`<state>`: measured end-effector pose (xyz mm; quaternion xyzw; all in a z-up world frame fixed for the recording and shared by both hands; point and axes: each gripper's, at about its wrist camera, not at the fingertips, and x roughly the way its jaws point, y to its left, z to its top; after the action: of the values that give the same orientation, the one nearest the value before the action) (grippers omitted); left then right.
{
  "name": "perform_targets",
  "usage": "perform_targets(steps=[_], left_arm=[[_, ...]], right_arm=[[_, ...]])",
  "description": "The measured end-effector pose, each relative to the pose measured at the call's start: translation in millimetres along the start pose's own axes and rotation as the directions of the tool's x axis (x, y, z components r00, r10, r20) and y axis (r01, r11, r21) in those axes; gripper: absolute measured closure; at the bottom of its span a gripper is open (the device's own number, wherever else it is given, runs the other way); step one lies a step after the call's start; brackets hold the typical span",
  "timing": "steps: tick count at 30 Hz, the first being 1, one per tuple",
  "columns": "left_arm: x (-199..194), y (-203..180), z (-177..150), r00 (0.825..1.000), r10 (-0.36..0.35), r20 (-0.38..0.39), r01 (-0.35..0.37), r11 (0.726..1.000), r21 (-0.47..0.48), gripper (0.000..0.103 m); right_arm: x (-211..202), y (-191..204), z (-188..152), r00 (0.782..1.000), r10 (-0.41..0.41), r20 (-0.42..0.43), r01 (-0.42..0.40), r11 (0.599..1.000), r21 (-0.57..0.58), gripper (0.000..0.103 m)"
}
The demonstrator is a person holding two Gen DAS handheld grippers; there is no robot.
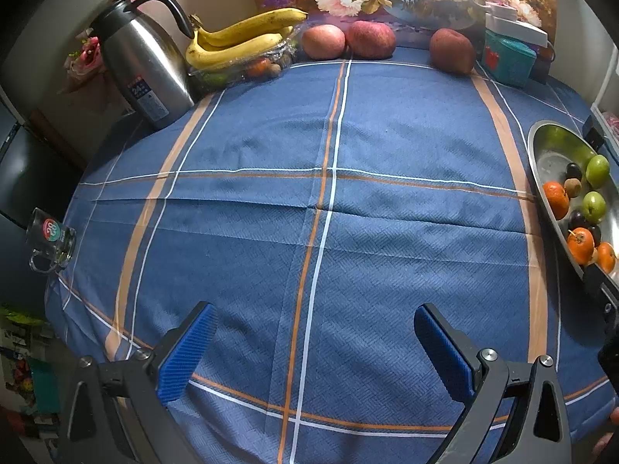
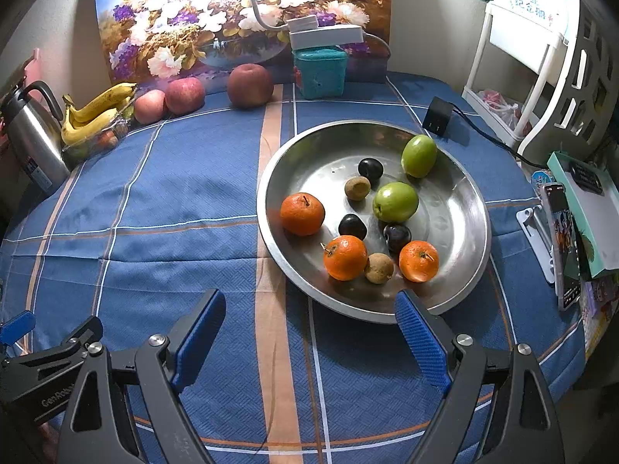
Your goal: Organize fruits
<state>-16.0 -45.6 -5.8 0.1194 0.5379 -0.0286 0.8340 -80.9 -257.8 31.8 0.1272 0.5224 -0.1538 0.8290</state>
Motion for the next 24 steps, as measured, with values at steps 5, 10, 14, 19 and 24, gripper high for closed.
perform_targets(steps=[5,10,14,19,24], left_arm=[[-2.6,1.2,1.2,1.0,-0.014,0.008,0.014,1.0,-0.009,0.0],[-4.8,3.0,2.0,1.0,-0.021,0.016,0.022,1.0,-0.019,0.0],[-5.9,5.3,3.3,0.999,-0.028,0.022,0.028,0.999,-0.024,0.0],[-6.5,7.2,4.5,0.999,-0.031,0.025,0.032,0.999,-0.034,0.0],[-6.3,8.1,5.3,0.999,-0.028,0.025,0.029,0.999,-0.041,0.0]], right_arm=[[3.2,-0.1,0.3,1.0,-0.003,-0.007,0.003,1.0,-0.004,0.013],[5.0,0.5,0.6,1.0,-0.006,-0.012,0.006,1.0,-0.007,0.014],[5.9,0.9,0.6,1.0,-0.012,-0.014,0.012,1.0,-0.011,0.013],[7.6,-0.7,0.7,1.0,-0.016,-0.02,0.016,1.0,-0.006,0.013],[8.3,-1.2,0.9,1.0,-0.017,-0.022,0.017,1.0,-0.005,0.014]])
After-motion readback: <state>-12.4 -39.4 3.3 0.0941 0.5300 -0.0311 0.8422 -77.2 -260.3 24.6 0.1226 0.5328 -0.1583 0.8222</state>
